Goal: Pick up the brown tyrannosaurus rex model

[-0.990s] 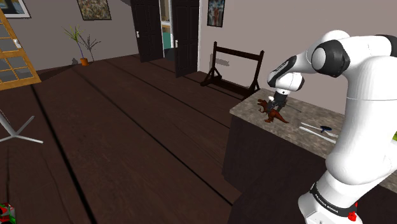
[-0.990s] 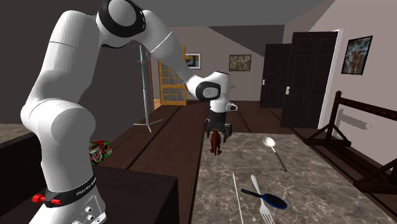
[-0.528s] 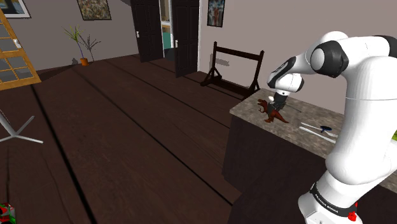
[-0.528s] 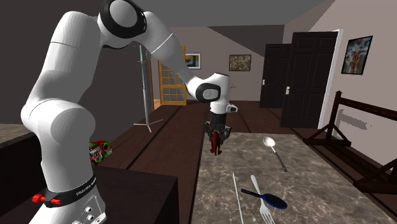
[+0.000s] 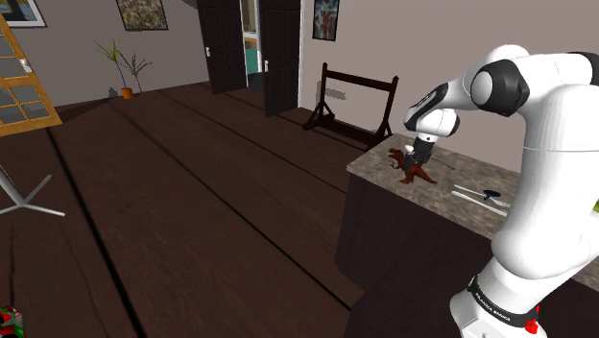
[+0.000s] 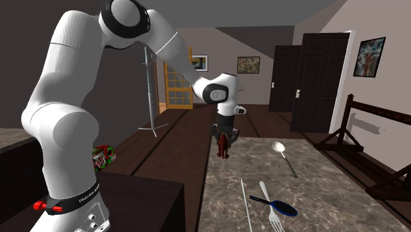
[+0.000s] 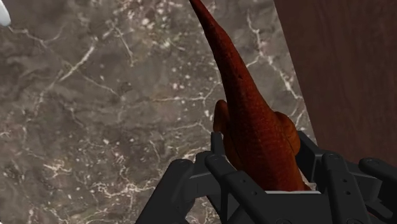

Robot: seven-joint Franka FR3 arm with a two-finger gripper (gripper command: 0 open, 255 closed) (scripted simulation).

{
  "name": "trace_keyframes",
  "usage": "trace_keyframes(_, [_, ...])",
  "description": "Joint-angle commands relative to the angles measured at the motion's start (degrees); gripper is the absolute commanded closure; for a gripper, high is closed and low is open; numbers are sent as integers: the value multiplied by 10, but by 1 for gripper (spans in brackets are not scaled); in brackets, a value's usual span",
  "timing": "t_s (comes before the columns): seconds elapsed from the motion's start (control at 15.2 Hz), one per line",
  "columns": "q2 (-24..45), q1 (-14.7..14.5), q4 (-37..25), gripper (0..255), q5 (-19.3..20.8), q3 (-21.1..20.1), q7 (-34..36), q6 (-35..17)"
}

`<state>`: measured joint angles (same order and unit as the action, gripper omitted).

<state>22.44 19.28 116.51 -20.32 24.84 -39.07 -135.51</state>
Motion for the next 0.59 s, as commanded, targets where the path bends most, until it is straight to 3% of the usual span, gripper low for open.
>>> trace_keyframes(0.0, [-10,-3,-2,255,8,4,6,11])
trace_keyframes(0.53, [-51,-13,-13,255,39,19,29,58])
